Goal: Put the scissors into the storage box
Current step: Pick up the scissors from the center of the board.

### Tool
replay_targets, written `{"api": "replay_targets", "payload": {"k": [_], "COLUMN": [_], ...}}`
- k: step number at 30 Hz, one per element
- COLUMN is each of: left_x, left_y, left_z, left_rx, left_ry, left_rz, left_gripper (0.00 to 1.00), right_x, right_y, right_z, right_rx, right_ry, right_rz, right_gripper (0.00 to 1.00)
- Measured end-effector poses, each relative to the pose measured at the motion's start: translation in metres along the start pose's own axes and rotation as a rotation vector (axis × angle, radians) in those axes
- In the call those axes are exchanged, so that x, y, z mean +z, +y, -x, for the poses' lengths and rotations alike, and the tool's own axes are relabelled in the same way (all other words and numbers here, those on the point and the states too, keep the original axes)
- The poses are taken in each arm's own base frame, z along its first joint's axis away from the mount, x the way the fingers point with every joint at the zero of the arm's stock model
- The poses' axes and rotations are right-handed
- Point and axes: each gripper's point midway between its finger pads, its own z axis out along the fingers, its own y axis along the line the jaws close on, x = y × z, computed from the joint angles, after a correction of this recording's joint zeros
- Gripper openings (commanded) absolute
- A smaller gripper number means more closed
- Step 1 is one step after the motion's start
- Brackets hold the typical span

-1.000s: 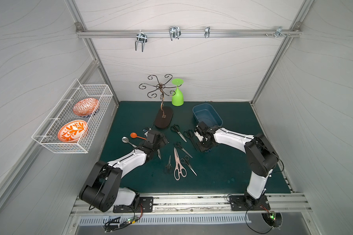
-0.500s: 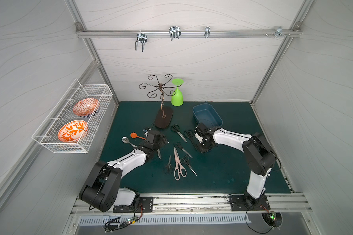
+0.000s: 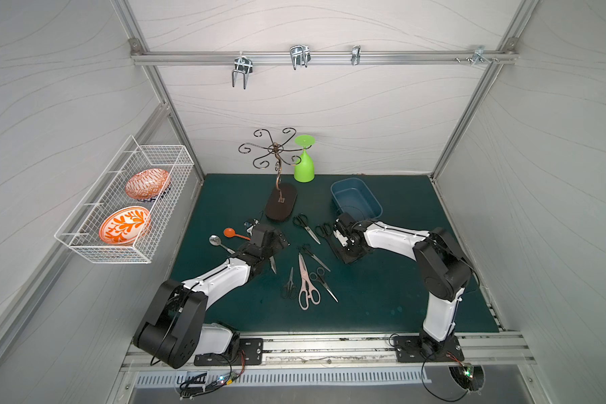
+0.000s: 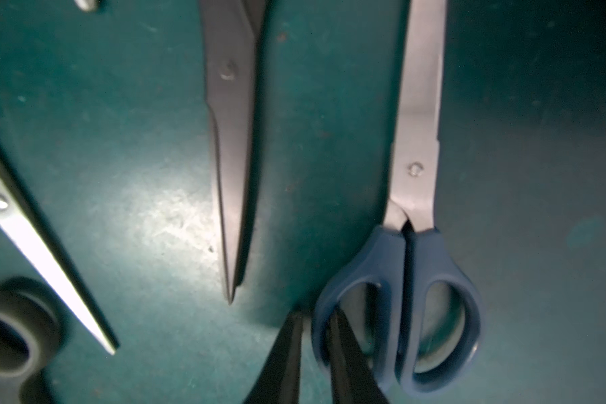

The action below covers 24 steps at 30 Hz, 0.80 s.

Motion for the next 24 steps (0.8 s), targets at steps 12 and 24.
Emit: {"api": "replay_targets", "payload": {"k": [12, 24], "left_x": [-0.002, 0.002], "left_y": [0.002, 0.016], "left_z": [0.001, 0.015], "left_rx": [-0.004, -0.193], "left_ry": [-0.008, 0.019], "left_rz": [0.004, -0.007], "left_gripper": [0.99, 0.97], "right_x": [-0.001, -0.048], "right_y": [0.002, 0.041], "right_z": [-0.001, -0.026], "right_rx": [-0.008, -0.093], "right_ry": [-0.004, -0.027], "right_rz": [-0.004, 0.033], "right_gripper": [0.00, 0.00]}}
